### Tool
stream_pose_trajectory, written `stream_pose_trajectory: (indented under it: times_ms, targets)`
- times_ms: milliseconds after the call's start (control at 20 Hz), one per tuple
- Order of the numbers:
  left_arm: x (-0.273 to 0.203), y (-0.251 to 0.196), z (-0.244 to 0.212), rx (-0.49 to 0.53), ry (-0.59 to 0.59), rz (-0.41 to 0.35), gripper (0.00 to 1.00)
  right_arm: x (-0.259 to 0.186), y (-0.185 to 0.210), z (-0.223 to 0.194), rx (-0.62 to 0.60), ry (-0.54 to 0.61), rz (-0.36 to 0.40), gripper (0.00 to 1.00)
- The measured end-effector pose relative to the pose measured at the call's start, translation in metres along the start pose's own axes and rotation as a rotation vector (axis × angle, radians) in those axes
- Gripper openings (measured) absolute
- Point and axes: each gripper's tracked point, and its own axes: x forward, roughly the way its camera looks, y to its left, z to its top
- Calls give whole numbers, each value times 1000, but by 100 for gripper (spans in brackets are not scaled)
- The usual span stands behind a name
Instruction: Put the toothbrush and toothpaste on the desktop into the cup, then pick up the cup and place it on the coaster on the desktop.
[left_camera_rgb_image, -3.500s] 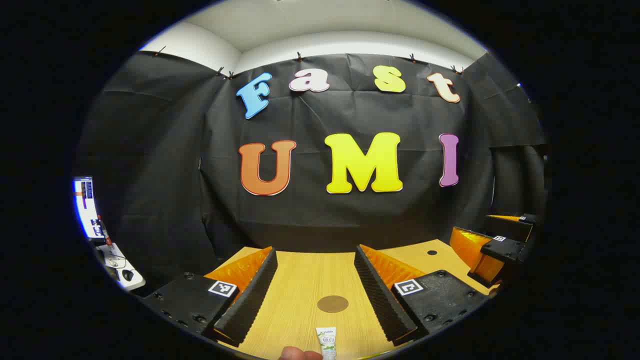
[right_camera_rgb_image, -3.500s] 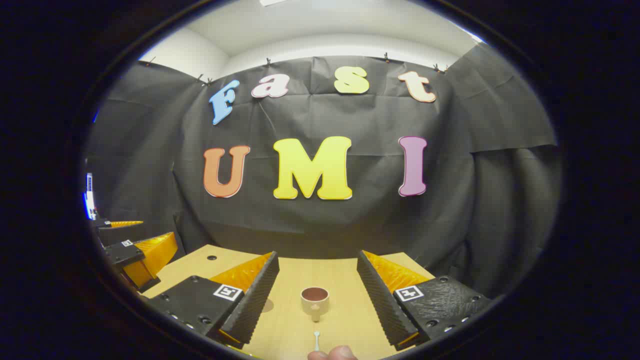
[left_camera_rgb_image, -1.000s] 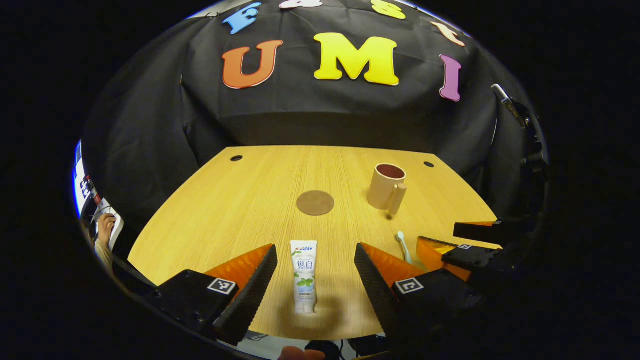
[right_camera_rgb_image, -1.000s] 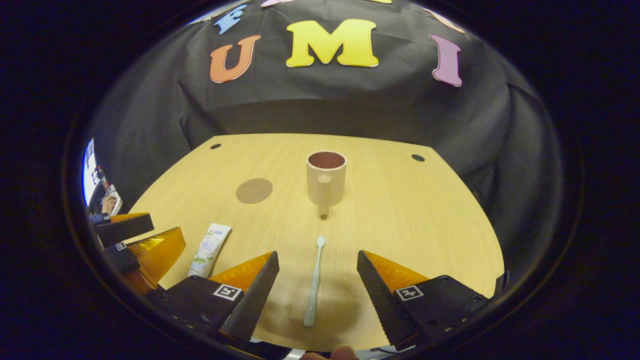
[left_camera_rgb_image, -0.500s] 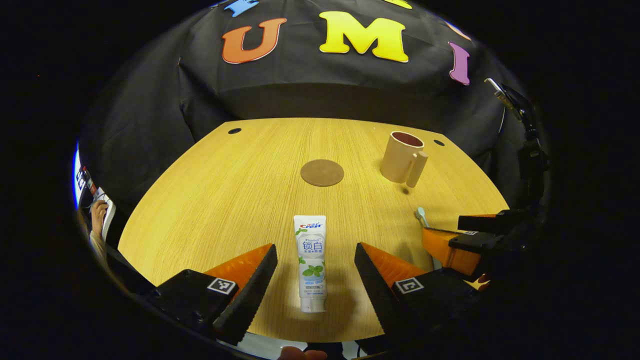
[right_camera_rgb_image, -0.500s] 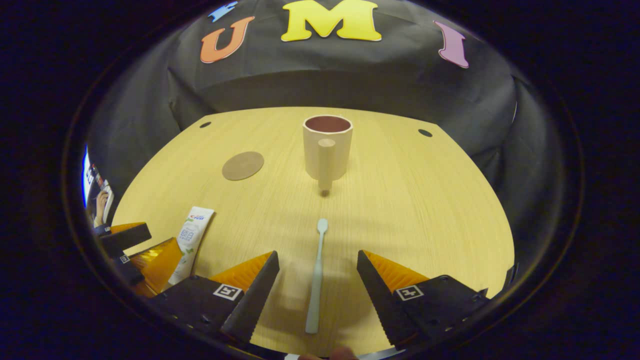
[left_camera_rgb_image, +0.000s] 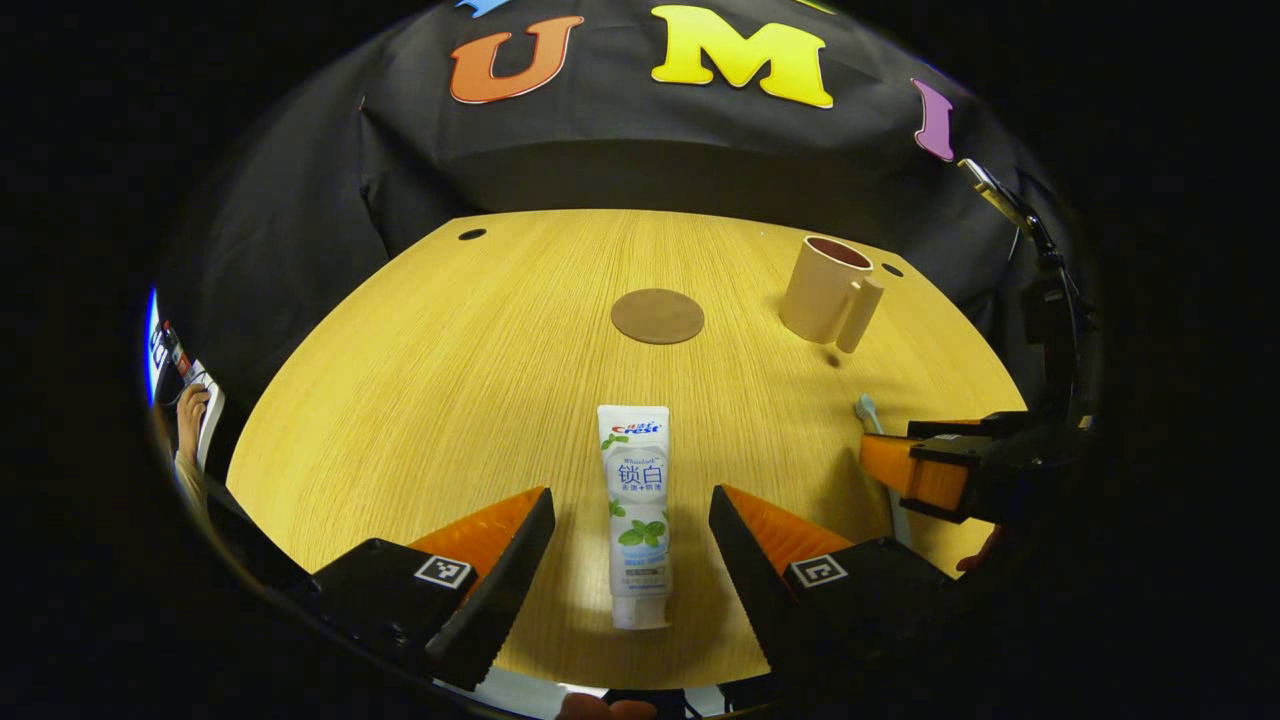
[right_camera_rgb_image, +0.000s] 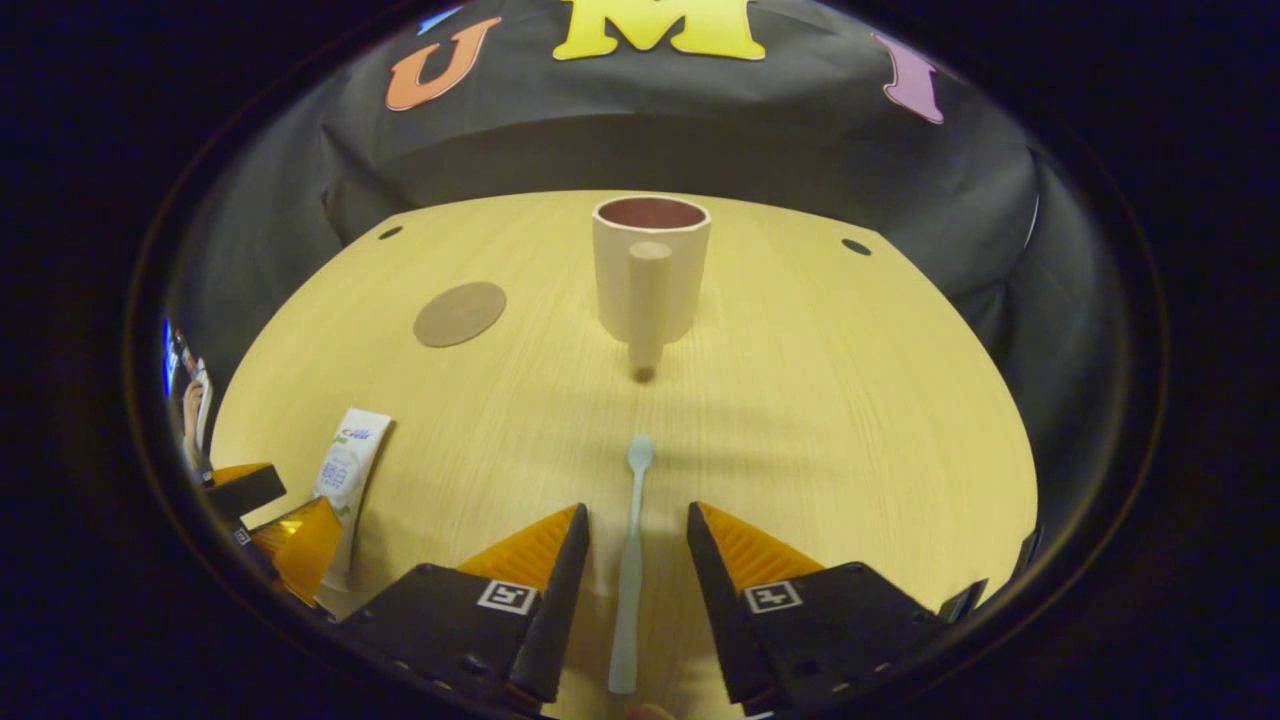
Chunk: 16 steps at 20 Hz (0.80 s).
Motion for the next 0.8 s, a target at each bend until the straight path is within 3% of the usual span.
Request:
stream_pose_trajectory:
  times_ms: [100, 200, 300, 350, 400, 800]
  targets:
    - [2, 2, -1, -7, 3, 2, 99, 3, 3, -4, 29, 10, 7, 42]
    - [4, 3, -2, -14, 6, 3, 99, 5, 3, -5, 18, 13, 6, 37]
    - [7, 4, -5, -20, 17, 2, 99, 3, 2, -2, 10, 16, -6, 4]
    - [9, 4, -8, -24, 24, 1, 99, 6, 5, -3, 19, 15, 3, 13]
    - [10, 5, -11, -30, 34, 2, 99, 1, 3, 1, 34, 17, 13, 4]
    - [21, 3, -27, -27, 84, 8, 99, 3, 7, -1, 69, 30, 47, 4]
